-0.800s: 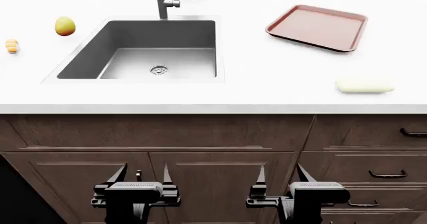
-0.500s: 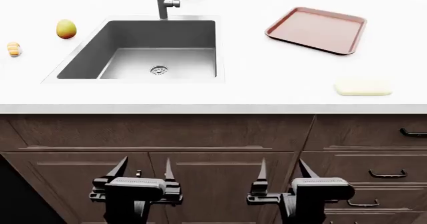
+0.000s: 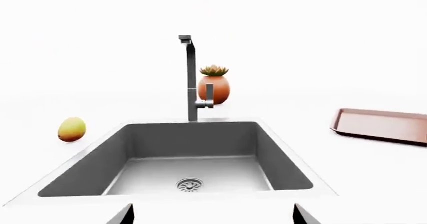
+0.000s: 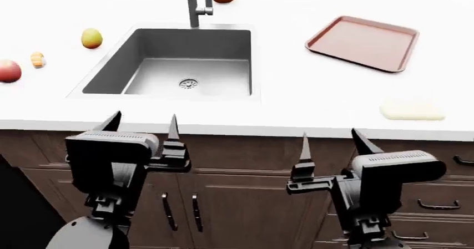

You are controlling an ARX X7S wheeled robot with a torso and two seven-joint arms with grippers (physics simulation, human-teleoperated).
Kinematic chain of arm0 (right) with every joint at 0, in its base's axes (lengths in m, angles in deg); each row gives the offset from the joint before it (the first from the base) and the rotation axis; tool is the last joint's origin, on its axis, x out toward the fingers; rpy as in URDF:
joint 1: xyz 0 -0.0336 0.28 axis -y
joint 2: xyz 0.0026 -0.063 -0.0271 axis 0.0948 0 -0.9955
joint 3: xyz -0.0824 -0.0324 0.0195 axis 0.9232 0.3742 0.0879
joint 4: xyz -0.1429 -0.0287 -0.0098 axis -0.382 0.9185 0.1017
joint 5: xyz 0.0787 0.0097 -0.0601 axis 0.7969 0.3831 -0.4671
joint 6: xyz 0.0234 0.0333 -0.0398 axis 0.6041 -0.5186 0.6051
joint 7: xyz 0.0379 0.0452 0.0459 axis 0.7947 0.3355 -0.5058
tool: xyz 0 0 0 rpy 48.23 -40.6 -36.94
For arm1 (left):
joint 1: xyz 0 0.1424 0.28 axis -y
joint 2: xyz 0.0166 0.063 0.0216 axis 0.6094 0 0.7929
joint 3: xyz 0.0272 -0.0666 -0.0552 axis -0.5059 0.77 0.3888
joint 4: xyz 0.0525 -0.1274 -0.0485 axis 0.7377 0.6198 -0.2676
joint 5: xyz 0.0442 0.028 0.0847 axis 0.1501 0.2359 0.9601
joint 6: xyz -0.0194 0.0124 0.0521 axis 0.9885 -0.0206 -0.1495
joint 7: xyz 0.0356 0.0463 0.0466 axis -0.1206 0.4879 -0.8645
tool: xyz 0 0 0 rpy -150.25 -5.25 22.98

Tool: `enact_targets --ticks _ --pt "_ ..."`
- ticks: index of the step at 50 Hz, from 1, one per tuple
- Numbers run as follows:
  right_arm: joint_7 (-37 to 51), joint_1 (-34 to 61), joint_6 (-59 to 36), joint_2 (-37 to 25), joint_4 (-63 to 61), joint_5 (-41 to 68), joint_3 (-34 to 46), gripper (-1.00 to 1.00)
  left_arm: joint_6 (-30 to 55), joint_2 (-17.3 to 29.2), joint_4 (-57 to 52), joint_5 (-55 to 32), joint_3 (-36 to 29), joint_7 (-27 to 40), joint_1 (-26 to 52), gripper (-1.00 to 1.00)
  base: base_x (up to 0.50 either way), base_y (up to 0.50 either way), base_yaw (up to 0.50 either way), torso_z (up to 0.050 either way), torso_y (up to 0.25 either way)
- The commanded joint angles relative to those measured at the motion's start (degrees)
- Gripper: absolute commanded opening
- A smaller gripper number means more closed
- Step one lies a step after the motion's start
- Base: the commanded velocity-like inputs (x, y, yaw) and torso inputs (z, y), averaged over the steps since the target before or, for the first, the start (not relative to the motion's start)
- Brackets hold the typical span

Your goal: Pick up the fruits and vegetables and place them in the sink. Turn on the sink faucet to wash them. Then turn the sink off and put them in the tray.

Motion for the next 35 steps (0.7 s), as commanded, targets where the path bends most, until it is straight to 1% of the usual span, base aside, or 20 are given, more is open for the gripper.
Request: enact_targets --ticks 1,7,12,25,35 --pt "-1.44 2.05 -5.59 -2.05 -6.16 2.43 -0.21 1.00 8.60 1.45 -6.01 -2.72 1.67 0.16 4.50 1.00 0.00 0.00 0.50 0.050 0.000" --pt "-1.48 2.60 -6.56 -2.84 -6.72 2.44 0.26 1.00 8.68 2.00 -6.39 -3.42 2.06 0.02 4.16 1.00 0.00 0.00 0.50 0.050 0.000" --pt "-1.73 3.50 -8.14 -2.19 -8.14 4.86 -1.32 1.00 10.21 2.47 -6.94 -4.14 3.21 0.23 5.27 1.00 0.00 0.00 0.50 0.050 0.000" --pt "-1.48 3.57 -11.81 -2.30 -12.50 7.33 -1.32 1.00 17.48 3.01 -13.66 -7.30 5.30 0.79 5.92 1.00 0.00 0.00 0.50 0.050 0.000" --pt "-1.29 3.42 -11.36 -3.30 -11.81 6.85 -0.29 1.00 16.04 3.55 -12.48 -7.09 4.42 1.27 5.33 1.00 0.00 0.00 0.50 0.050 0.000"
